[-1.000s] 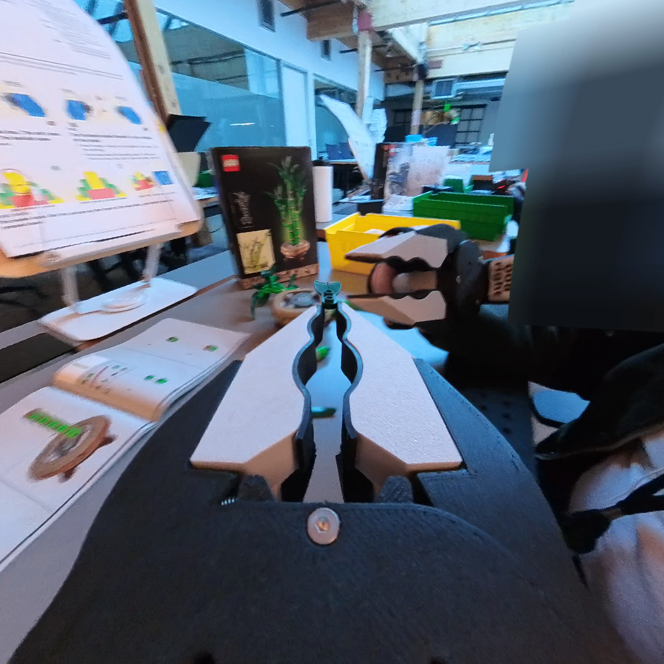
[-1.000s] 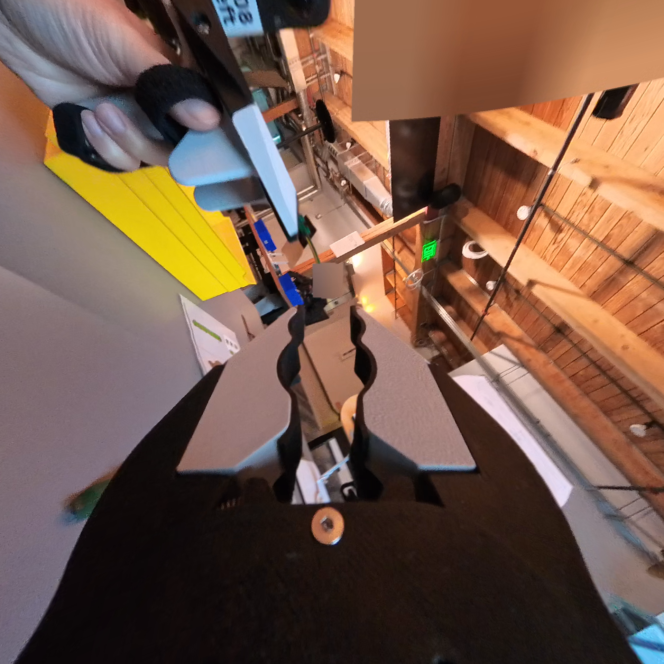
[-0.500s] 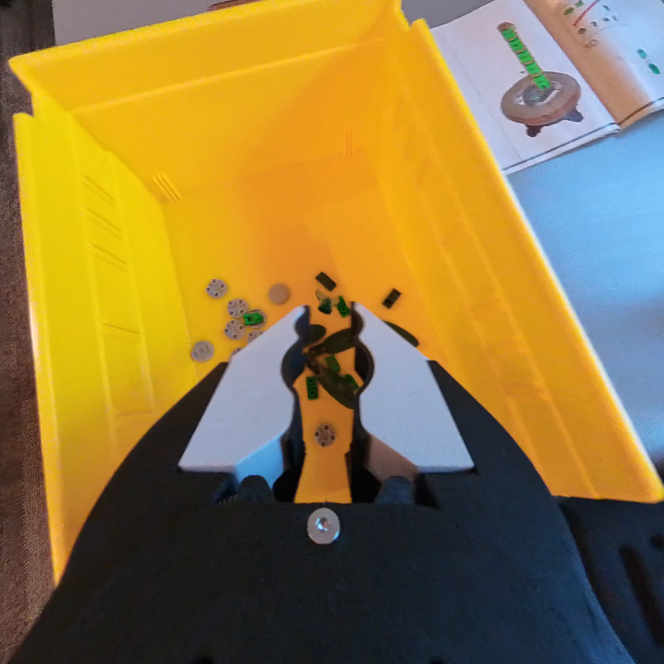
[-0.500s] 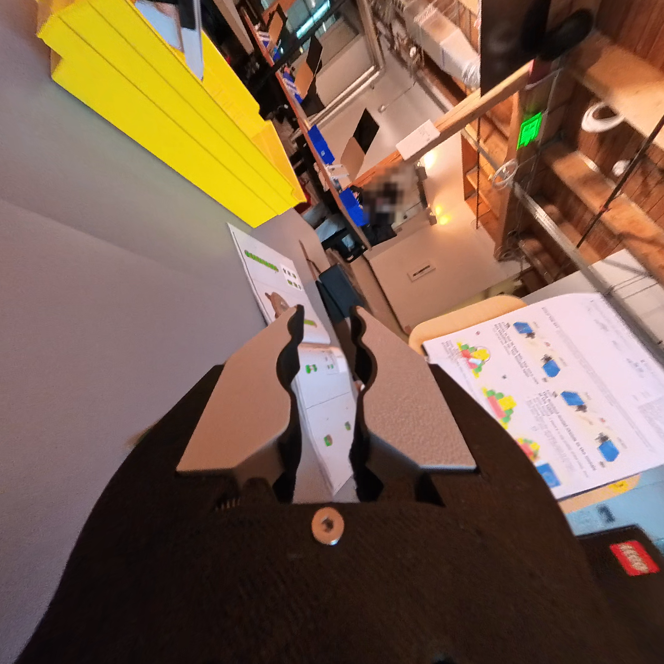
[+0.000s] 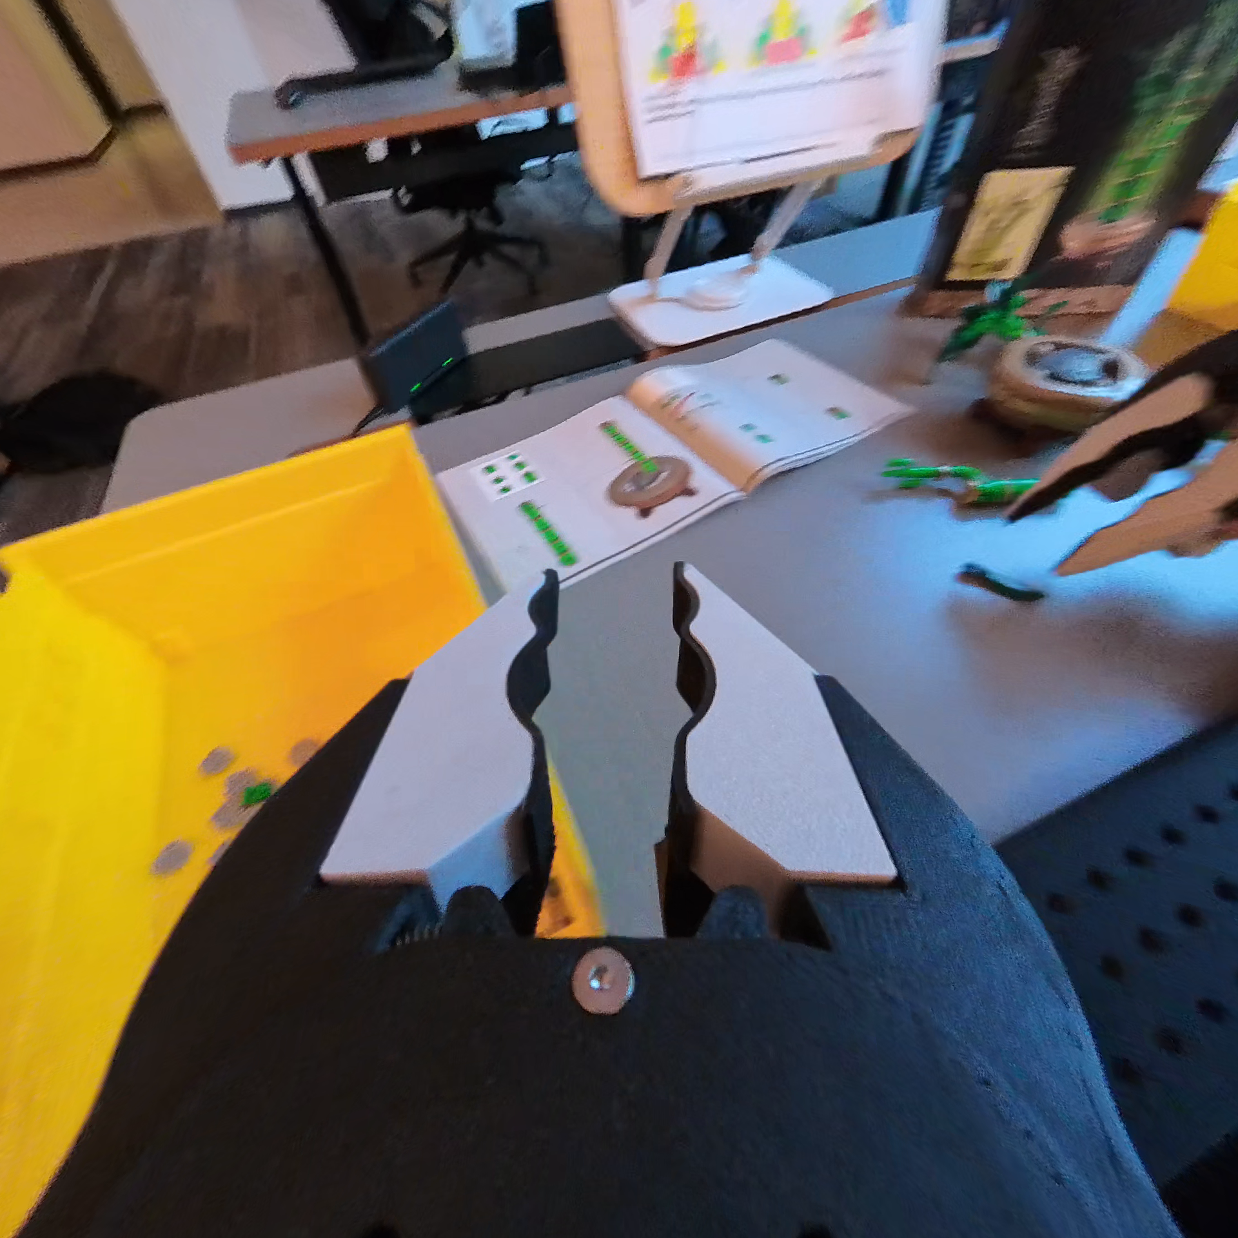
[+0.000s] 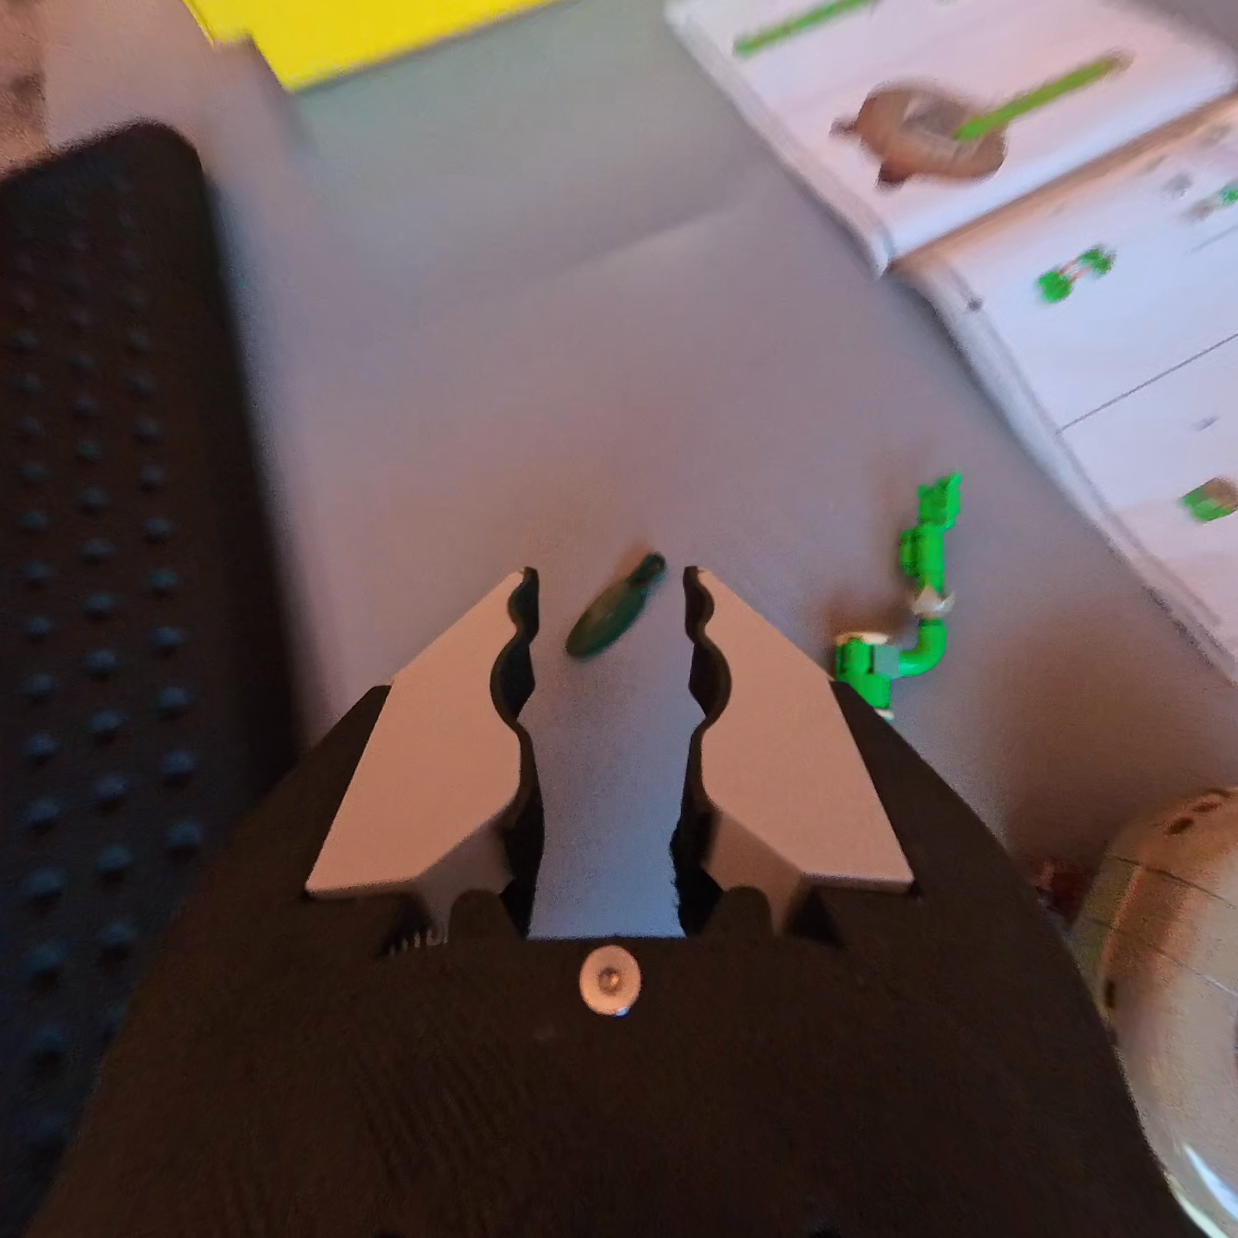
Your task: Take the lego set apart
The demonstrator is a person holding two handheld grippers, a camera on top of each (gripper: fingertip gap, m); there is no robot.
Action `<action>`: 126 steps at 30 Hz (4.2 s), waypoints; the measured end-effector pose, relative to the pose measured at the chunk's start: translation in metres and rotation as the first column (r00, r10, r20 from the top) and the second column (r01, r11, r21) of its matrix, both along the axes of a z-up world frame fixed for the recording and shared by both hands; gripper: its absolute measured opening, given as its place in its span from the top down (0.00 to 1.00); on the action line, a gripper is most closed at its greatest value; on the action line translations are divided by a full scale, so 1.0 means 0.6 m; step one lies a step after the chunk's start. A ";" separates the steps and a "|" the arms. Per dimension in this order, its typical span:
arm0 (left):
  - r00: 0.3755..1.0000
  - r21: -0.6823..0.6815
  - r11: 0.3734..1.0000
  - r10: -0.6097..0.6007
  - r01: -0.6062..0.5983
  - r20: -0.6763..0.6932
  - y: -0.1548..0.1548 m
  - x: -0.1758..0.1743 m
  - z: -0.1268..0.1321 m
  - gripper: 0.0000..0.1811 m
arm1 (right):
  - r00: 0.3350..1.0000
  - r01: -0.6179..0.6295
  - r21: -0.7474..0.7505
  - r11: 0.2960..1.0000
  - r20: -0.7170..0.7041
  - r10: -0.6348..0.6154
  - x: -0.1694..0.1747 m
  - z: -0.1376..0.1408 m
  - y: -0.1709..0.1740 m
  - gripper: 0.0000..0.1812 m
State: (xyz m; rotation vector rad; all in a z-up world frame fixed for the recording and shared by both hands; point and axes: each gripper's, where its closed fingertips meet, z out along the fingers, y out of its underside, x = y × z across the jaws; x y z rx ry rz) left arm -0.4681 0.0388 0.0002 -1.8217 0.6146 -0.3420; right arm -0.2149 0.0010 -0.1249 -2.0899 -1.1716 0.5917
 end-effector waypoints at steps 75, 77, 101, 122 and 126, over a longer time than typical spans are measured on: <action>0.598 -0.250 0.572 -0.569 0.781 0.565 -0.128 0.340 -0.120 0.98 | 0.941 -0.333 0.675 0.659 0.196 0.275 -0.083 0.084 -0.049 0.85; 0.534 -0.219 0.551 -0.515 0.806 0.671 -0.123 0.330 -0.098 0.99 | 0.950 -0.307 0.697 0.648 0.182 0.255 -0.073 0.094 -0.041 0.85; 0.435 -0.205 0.462 -0.474 0.863 0.765 -0.137 0.322 -0.084 0.98 | 0.933 -0.295 0.710 0.639 0.070 0.353 -0.083 0.123 -0.069 0.93; 0.365 0.026 0.595 -0.527 0.804 0.767 -0.113 0.283 -0.021 0.90 | 0.818 -0.050 0.554 0.831 -0.454 0.352 -0.036 0.231 -0.058 0.92; 0.354 0.018 0.576 -0.526 0.817 0.773 -0.116 0.285 -0.023 0.90 | 0.617 -0.086 0.316 0.945 -0.727 0.300 -0.021 0.262 -0.058 0.93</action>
